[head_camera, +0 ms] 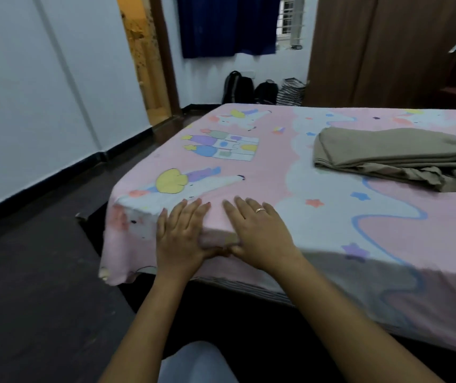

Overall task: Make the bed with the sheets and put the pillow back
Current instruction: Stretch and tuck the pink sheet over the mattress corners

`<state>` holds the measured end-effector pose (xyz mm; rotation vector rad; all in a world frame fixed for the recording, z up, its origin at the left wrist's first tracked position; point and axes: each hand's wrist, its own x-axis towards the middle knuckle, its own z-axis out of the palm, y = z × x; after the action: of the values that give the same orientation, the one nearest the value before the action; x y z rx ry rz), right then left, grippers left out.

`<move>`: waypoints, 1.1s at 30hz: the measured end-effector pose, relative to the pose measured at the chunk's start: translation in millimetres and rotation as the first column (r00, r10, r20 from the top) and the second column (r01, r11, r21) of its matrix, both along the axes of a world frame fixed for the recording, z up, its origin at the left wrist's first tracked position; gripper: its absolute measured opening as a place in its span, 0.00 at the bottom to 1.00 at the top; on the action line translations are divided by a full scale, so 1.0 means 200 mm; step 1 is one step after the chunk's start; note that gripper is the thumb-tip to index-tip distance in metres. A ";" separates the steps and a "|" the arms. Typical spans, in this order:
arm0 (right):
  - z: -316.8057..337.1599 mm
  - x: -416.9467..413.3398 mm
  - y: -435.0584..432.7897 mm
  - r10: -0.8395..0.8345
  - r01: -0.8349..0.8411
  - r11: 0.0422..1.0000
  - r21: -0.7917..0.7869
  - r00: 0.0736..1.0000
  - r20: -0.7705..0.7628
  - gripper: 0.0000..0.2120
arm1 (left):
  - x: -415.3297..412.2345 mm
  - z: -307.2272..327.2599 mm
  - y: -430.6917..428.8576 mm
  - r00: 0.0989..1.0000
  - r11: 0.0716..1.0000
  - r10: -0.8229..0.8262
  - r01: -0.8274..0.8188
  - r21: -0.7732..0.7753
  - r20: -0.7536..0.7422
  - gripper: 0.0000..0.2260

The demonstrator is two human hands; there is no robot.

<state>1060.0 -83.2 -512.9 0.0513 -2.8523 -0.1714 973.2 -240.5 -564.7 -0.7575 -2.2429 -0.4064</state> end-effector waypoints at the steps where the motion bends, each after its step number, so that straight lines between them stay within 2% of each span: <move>1: -0.01 -0.04 -0.05 0.011 -0.011 1.000 0.026 1.000 -0.008 0.43 | -0.02 -0.01 -0.06 0.998 0.999 0.042 -0.043 0.011 0.054 0.42; 4: -0.07 -0.11 -0.16 0.030 -0.027 0.997 0.070 0.998 -0.048 0.44 | -0.11 -0.05 -0.21 0.972 0.990 0.096 -0.116 0.084 0.212 0.48; 7: -0.11 -0.15 -0.20 0.059 -0.045 0.993 0.105 0.990 -0.132 0.43 | -0.19 -0.10 -0.30 0.940 0.964 0.070 -0.150 0.218 0.334 0.60; 8: -0.12 -0.16 -0.21 0.061 -0.044 0.992 0.117 0.988 -0.143 0.44 | -0.21 -0.12 -0.31 0.906 0.940 0.038 -0.176 0.294 0.421 0.64; 10: -0.12 -0.17 -0.22 0.054 -0.032 0.991 0.131 0.984 -0.167 0.45 | -0.25 -0.19 -0.35 0.779 0.847 -0.112 -0.250 0.469 0.617 0.68; 12: -0.13 -0.17 -0.24 0.049 -0.024 0.991 0.129 0.981 -0.187 0.47 | -0.31 -0.26 -0.37 0.676 0.687 -0.289 -0.346 0.639 0.677 0.61; 13: -0.14 -0.17 -0.25 0.048 -0.023 0.992 0.127 0.980 -0.191 0.47 | -0.33 -0.27 -0.38 0.645 0.572 -0.368 -0.412 0.710 0.670 0.54; 14: -0.14 -0.18 -0.25 0.048 -0.024 0.992 0.124 0.979 -0.198 0.48 | -0.35 -0.27 -0.38 0.620 0.419 -0.454 -0.485 0.768 0.640 0.48; 15: -0.15 -0.18 -0.25 0.052 -0.027 0.992 0.122 0.978 -0.203 0.48 | -0.37 -0.28 -0.38 0.588 0.259 -0.545 -0.559 0.787 0.597 0.44; 16: -0.15 -0.18 -0.25 0.053 -0.029 0.992 0.121 0.977 -0.208 0.48 | -0.37 -0.28 -0.37 0.559 0.139 -0.615 -0.617 0.775 0.556 0.40; 17: -0.15 -0.18 -0.25 0.055 -0.030 0.993 0.117 0.975 -0.214 0.48 | -0.37 -0.28 -0.38 0.556 0.056 -0.638 -0.657 0.752 0.532 0.36; 18: -0.15 -0.18 -0.25 0.056 -0.031 0.993 0.115 0.974 -0.220 0.48 | -0.38 -0.27 -0.38 0.564 0.014 -0.631 -0.679 0.734 0.533 0.33; 19: -0.15 -0.18 -0.25 0.057 -0.031 0.993 0.116 0.972 -0.226 0.47 | -0.39 -0.27 -0.39 0.563 0.015 -0.621 -0.687 0.727 0.545 0.32; 22: -0.15 -0.18 -0.25 0.056 -0.030 0.993 0.117 0.971 -0.232 0.47 | -0.42 -0.25 -0.37 0.559 0.165 -0.504 -0.686 0.709 0.658 0.39; 24: -0.15 -0.18 -0.25 0.046 -0.021 0.994 0.109 0.972 -0.230 0.47 | -0.41 -0.25 -0.34 0.555 0.182 -0.388 -0.737 0.651 0.736 0.35; 26: -0.15 -0.17 -0.26 0.039 -0.016 0.995 0.101 0.975 -0.221 0.48 | -0.38 -0.30 -0.34 0.479 0.234 -0.266 -0.810 0.538 0.837 0.34; 28: -0.16 -0.17 -0.26 0.035 -0.014 0.995 0.099 0.977 -0.212 0.48 | -0.36 -0.35 -0.34 0.459 0.274 -0.253 -0.810 0.518 0.852 0.32; 30: -0.15 -0.17 -0.25 0.038 -0.017 0.995 0.097 0.977 -0.212 0.48 | -0.39 -0.37 -0.34 0.471 0.239 -0.329 -0.797 0.555 0.818 0.32; 33: -0.15 -0.17 -0.25 0.041 -0.020 0.995 0.098 0.975 -0.217 0.49 | -0.45 -0.32 -0.36 0.465 0.120 -0.438 -0.818 0.563 0.769 0.33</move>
<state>1025.3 -134.2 -543.0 0.0899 -2.6203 -0.2884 884.0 -312.9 -629.1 0.9108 -1.9483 -2.3069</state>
